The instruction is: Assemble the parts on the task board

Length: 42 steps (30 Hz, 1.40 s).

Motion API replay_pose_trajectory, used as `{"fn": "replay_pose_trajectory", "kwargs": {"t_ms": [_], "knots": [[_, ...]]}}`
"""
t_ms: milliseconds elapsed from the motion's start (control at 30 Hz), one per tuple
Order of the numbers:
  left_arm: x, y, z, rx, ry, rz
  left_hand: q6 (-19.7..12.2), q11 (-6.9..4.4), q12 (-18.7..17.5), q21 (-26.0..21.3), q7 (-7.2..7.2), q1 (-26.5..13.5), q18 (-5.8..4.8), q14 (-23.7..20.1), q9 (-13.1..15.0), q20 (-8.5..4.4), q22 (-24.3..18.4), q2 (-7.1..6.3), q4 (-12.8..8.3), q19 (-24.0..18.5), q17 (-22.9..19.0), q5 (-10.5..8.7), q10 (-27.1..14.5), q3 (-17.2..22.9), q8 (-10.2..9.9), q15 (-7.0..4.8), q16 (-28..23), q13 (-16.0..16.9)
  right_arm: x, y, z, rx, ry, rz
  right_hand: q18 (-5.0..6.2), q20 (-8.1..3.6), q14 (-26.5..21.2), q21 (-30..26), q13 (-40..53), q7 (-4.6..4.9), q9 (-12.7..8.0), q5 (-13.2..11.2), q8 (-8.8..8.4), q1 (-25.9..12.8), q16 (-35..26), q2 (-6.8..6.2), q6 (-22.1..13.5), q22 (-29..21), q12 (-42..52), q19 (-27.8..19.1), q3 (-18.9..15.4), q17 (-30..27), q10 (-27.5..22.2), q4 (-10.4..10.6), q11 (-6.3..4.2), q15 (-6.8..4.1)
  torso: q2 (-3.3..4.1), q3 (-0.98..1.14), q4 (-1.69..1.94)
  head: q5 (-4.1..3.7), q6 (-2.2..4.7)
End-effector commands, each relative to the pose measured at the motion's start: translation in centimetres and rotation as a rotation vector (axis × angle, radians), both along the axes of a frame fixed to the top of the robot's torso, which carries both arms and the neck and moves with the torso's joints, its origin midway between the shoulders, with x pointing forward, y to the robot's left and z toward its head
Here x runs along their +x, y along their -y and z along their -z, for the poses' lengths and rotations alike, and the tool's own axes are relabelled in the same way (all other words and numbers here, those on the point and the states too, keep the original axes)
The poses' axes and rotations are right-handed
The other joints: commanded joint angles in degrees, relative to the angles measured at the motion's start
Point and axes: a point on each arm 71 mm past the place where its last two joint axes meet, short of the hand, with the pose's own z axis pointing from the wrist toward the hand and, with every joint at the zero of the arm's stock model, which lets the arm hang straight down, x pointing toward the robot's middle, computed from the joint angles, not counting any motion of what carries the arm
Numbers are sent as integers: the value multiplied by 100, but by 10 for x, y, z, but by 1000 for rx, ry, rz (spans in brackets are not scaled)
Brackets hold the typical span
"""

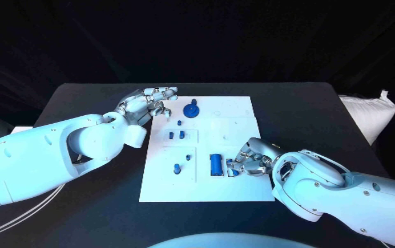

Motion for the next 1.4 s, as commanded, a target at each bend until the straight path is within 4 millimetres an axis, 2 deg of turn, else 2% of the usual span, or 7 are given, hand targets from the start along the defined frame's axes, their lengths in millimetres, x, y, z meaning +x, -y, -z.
{"fn": "replay_pose_trajectory", "kwargs": {"t_ms": [33,500,700,867,1200,1267,1400], "knots": [[-1,3,-1,-11,7,20,-26,-2,30,32,5,-1,67,-40,1,17,-6,29,-34,-40,-5,14,-44,5,18,20,-9,9,-2,-4,1,-17,-3,-26,-114,-41,586,21,759,1,26,67,-3,-113,9,16,56,1000,-17,377,-106,1453,256,53,-43,-61,1,-2,3,2,4],[-1,2,-1,-11,5,22,-26,-2,30,32,5,-1,67,-40,1,17,-6,29,-34,-40,-5,14,-44,5,18,20,-9,9,0,-5,1,-21,8,-31,-117,-96,584,31,882,-94,235,119,190,-237,1,138,191,1016,216,385,-445,1441,336,221,-122,-127,1,-2,1,6,4],[-1,2,-1,-10,4,23,-33,1,37,34,8,-9,66,-43,-1,19,-6,27,-34,-42,-11,13,-50,6,17,22,-9,9,0,-5,1,-18,17,-29,-117,-112,584,29,915,-102,323,207,254,-410,1,84,169,1016,263,385,-737,1441,346,397,-130,-136,-1,-2,-3,6,9],[-2,2,-1,-7,5,26,-33,1,37,34,8,-9,66,-43,-1,19,-6,27,-34,-42,-11,13,-50,6,17,22,-9,9,0,-5,0,-16,24,-26,-116,-120,583,23,916,-113,411,-90,307,-574,-2,40,124,1011,242,383,-1119,1436,342,614,-138,-145,1,0,-6,-3,16],[-2,2,-1,-3,9,28,-33,1,37,34,8,-9,66,-43,-1,19,-6,27,-34,-42,-11,13,-50,6,17,22,-9,9,-2,-2,-2,-6,33,-32,-110,-119,580,3,907,-107,491,-208,348,-469,-11,22,59,992,197,373,-1406,1423,328,581,-133,-142,1,6,-2,-23,37],[-2,1,-1,-2,9,27,-33,1,37,34,8,-9,66,-43,-1,19,-6,27,-34,-42,-11,13,-50,6,17,22,-9,9,-3,0,-4,18,42,-28,-105,-115,577,-13,870,-90,504,-178,333,-358,-22,40,-1,974,111,364,-1451,1408,305,553,-122,-134,0,5,-4,-26,46],[-1,0,-1,-2,11,24,-37,4,42,35,11,-18,65,-46,-1,20,-6,27,-31,-44,-19,12,-55,7,17,24,-10,8,-3,6,-8,116,59,-11,-78,-37,556,-115,755,111,401,40,26,-13,-90,43,-525,862,-158,307,-1546,1311,216,434,36,-15,-14,0,-17,-36,65]]}}
